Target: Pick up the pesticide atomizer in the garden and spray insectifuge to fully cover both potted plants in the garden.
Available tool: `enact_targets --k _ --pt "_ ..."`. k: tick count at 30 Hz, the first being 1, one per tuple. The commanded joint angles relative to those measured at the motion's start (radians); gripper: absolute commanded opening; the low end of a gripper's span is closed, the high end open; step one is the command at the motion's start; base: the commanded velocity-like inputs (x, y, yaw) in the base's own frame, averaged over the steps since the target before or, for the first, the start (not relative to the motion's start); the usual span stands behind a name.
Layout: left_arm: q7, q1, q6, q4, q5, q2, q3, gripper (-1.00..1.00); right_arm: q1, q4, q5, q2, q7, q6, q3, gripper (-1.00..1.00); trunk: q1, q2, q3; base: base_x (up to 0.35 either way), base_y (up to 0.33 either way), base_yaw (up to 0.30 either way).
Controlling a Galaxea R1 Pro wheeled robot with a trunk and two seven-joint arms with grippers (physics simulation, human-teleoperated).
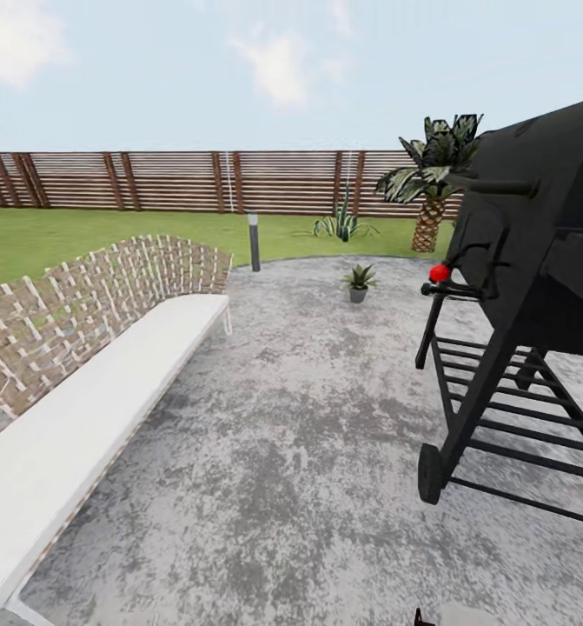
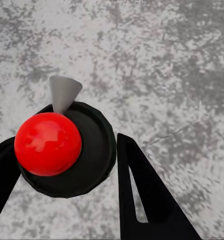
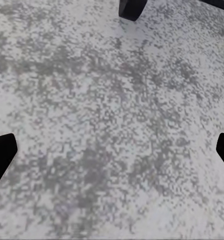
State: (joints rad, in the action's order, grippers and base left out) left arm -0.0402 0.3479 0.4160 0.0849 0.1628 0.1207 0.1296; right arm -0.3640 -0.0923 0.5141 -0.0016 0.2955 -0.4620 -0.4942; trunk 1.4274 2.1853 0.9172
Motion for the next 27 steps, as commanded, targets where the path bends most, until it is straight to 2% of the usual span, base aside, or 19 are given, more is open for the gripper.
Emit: enact_targets --k 1,7,19,27 --pt "-0.004 0.0 0.003 -0.001 0.011 0.0 0.007 -1.0 -0.001 0.002 0.011 0.0 0.005 -0.003 -0.006 1.0 0.0 0.0 0.0 0.327 0.158 -0.264" --pt "-0.004 0.0 0.003 0.0 0.011 0.0 0.007 -1.0 -0.001 0.002 0.011 0.0 0.005 -0.003 -0.006 1.0 0.0 0.0 -0.004 0.328 0.174 -0.189" --pt "-0.004 0.0 0.003 -0.001 0.011 0.0 0.007 -1.0 -0.001 0.002 0.011 0.0 0.005 -0.003 -0.006 1.0 0.0 0.0 -0.004 0.313 0.194 -0.008" --pt "-0.005 0.0 0.003 -0.001 0.011 0.0 0.007 -1.0 -0.001 0.002 0.011 0.0 0.005 -0.003 -0.006 1.0 0.0 0.0 -0.005 0.327 0.104 -0.029"
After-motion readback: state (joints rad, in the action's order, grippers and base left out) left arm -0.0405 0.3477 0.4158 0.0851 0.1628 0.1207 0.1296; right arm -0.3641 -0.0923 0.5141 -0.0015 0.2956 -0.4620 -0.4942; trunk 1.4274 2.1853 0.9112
